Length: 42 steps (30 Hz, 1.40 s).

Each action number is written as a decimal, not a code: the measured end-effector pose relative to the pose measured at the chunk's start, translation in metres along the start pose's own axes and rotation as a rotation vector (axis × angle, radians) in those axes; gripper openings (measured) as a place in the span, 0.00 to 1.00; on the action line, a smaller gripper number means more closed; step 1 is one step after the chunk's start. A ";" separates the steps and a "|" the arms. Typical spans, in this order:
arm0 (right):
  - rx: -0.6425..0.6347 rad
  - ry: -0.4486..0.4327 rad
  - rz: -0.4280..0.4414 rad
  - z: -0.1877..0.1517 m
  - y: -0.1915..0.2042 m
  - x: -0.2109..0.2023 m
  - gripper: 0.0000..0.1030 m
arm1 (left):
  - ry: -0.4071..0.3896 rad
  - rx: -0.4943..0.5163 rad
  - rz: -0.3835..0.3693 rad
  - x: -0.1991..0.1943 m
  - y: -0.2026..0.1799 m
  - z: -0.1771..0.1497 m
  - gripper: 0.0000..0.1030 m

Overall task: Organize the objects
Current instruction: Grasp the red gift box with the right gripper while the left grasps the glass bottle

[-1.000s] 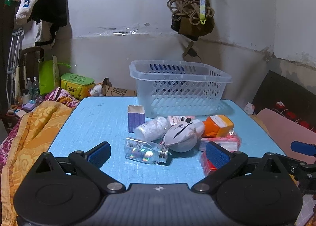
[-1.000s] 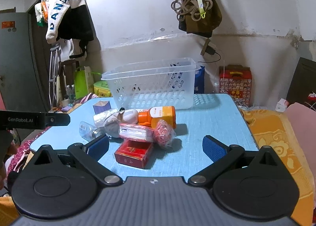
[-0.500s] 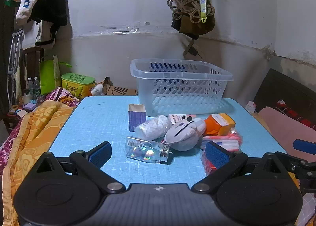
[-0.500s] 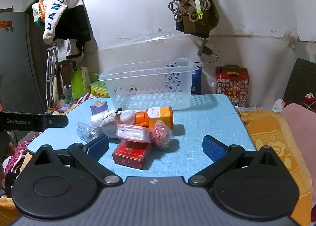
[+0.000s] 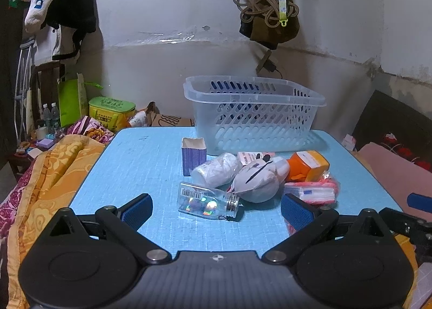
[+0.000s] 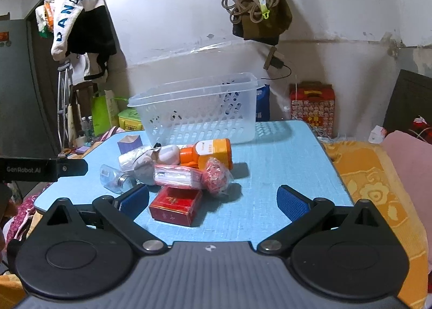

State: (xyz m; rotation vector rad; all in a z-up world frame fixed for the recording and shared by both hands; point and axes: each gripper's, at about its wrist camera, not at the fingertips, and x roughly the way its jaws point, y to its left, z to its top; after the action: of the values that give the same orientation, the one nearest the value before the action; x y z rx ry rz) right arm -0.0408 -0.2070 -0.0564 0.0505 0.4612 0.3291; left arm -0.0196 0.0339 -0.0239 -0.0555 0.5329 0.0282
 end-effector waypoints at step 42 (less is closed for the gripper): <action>-0.134 0.320 -0.027 0.007 0.049 0.087 1.00 | 0.146 0.056 -0.061 0.082 0.019 -0.006 0.96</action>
State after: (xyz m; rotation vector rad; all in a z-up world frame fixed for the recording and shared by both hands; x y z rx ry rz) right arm 0.0212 -0.1321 -0.0816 -0.1407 0.7549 0.3421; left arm 0.0473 0.0535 -0.0713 -0.0195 0.6773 -0.0502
